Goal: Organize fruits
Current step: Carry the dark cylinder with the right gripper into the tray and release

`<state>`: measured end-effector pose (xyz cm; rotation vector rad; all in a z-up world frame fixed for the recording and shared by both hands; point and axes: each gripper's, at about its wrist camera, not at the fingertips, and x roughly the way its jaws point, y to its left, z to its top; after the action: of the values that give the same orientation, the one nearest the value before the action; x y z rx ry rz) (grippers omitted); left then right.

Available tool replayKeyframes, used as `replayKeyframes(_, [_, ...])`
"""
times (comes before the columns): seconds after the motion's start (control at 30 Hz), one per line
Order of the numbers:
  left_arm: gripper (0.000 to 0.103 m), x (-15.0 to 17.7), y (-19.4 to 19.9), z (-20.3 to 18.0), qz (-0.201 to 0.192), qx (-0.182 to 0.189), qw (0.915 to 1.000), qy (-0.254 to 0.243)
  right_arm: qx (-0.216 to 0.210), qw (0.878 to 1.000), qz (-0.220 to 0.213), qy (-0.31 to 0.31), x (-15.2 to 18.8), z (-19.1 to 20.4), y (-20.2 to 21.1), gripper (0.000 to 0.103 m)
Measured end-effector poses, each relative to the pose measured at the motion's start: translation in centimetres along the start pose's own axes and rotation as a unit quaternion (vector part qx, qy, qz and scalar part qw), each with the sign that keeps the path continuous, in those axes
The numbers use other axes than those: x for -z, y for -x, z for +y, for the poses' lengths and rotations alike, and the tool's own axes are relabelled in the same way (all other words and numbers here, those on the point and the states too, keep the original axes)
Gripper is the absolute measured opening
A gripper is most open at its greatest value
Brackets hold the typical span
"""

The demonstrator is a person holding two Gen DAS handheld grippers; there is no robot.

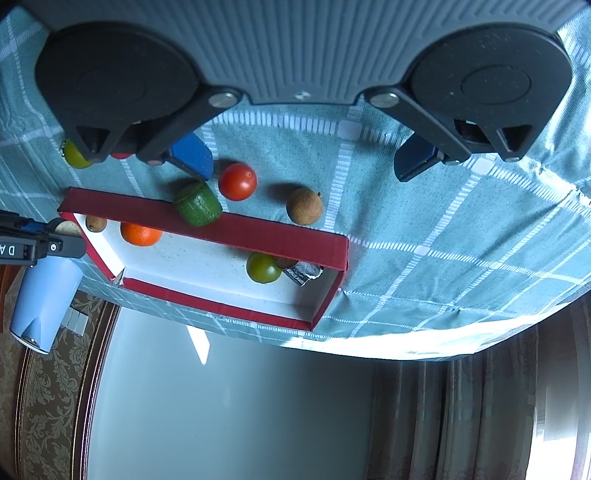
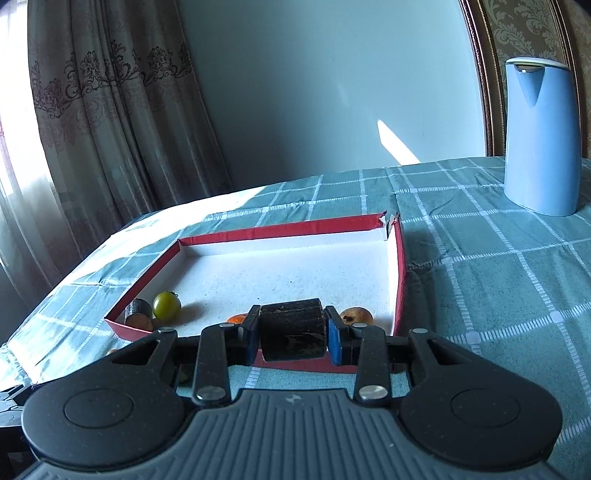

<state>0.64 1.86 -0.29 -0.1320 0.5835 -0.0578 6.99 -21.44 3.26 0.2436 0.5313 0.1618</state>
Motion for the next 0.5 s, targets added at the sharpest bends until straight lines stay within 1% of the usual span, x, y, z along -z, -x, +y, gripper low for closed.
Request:
replayKeyframes(0.2, [0.103,0.0,-0.1,0.0,0.002,-0.003,1.0,-0.002,0.006,1.0,-0.001,0.0,-0.4,-0.4,-1.4,0.034])
replayKeyframes(0.5, [0.103,-0.1,-0.3,0.0,0.006,-0.004,1.0,-0.001,0.01,1.0,0.011,0.003,-0.9,-0.8,-4.1,0.034])
